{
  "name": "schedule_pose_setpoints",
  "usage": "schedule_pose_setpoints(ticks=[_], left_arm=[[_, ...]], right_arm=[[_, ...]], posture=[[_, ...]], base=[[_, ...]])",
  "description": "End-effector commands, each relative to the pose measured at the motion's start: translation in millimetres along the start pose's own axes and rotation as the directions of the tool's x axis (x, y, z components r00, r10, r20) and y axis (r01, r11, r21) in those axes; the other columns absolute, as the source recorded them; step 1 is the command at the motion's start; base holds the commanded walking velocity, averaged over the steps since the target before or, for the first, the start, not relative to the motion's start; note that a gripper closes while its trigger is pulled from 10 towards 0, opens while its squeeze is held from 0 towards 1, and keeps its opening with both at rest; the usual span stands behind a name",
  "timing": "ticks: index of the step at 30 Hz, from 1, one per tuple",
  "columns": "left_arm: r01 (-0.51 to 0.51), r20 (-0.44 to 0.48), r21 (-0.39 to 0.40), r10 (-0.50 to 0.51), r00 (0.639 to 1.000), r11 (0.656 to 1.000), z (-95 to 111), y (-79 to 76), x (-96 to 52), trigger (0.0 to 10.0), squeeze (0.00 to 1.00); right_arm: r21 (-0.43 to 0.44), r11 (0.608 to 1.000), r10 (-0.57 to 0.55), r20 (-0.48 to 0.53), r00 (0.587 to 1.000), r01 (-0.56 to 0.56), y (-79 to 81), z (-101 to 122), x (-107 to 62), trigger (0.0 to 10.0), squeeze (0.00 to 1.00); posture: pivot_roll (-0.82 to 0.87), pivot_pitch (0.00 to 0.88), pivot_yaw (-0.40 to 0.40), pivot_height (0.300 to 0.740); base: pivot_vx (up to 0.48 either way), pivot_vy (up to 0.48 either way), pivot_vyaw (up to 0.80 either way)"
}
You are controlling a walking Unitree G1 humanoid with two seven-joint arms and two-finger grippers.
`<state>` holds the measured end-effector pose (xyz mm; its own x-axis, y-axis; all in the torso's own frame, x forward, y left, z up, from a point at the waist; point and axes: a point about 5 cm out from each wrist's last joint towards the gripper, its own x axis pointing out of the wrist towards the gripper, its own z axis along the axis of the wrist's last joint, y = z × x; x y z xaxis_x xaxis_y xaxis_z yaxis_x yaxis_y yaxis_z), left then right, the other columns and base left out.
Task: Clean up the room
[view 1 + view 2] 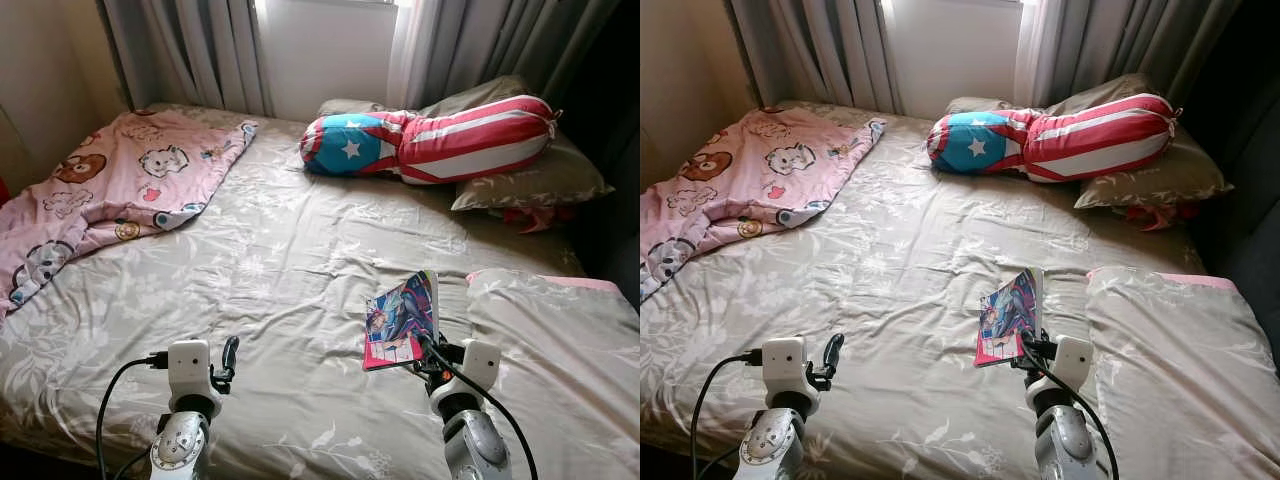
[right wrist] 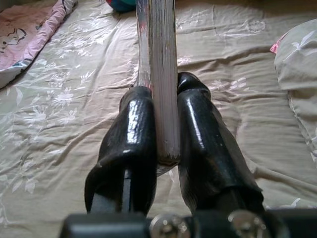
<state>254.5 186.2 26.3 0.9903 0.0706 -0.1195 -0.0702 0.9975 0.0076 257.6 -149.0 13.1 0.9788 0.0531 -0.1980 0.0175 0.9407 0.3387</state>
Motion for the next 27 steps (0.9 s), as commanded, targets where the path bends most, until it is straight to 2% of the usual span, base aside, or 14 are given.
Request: schedule_pose_setpoints(ticks=[1, 27], left_arm=[[0.000, 0.000, -0.009, 0.000, 1.000, 1.000, 1.2, -2.4, -0.5, 10.0, 0.00], [0.006, -0.001, -0.017, -0.006, 1.000, 1.000, 3.1, -2.5, -2.6, 10.0, 0.00]], right_arm=[[-0.006, 1.000, 0.025, 0.035, 0.999, -0.025, 5.3, 7.2, 1.0, 10.0, 0.00], [-0.039, 0.999, 0.000, -0.008, 1.000, 0.000, 0.1, 1.0, -2.2, 10.0, 0.00]], posture=[[-0.05, 0.000, -0.062, 0.705], [-0.04, 0.000, -0.070, 0.691]], base=[[0.000, 0.000, 0.00], [0.000, 0.000, 0.00]])
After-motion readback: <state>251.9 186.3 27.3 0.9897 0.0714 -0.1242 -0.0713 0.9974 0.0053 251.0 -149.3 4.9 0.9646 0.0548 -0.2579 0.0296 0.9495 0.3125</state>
